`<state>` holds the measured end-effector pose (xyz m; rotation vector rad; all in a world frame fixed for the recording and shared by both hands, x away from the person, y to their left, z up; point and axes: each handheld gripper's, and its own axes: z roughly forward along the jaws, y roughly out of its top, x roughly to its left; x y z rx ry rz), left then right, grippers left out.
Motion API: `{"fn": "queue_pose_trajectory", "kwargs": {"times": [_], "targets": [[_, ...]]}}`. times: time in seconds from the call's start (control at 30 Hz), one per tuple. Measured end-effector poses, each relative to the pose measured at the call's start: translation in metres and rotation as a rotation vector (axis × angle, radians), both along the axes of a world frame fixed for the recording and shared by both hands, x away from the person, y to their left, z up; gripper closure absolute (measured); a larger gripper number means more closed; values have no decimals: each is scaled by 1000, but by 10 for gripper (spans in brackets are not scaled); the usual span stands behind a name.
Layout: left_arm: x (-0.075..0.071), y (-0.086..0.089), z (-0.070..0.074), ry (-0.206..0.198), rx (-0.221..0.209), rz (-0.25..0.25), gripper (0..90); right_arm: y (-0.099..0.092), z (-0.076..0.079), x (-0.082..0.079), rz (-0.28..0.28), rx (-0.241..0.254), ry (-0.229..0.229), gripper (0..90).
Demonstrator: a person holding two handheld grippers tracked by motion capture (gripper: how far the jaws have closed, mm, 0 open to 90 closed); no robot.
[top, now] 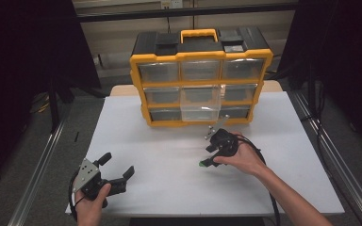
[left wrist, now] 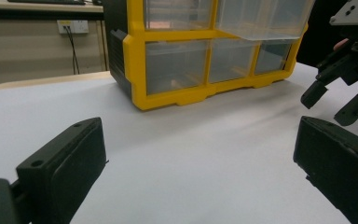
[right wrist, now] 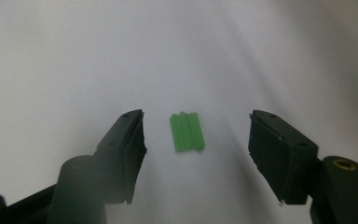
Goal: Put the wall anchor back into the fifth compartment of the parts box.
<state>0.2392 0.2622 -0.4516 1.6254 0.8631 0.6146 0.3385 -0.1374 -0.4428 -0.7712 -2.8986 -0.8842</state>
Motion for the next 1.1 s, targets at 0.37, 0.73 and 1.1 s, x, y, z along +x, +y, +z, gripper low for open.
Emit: {"fn": "queue_pose_trajectory", "kwargs": {"times": [0.37, 0.73, 1.1], "targets": [[-3, -6, 0, 7, 21, -6, 24, 7, -9, 13, 74, -74, 7, 581], [-2, -5, -1, 3, 16, -19, 24, 10, -13, 13, 92, -94, 13, 717], [0, -4, -1, 6, 23, -6, 25, 12, -16, 13, 101, -111, -21, 830]]}}
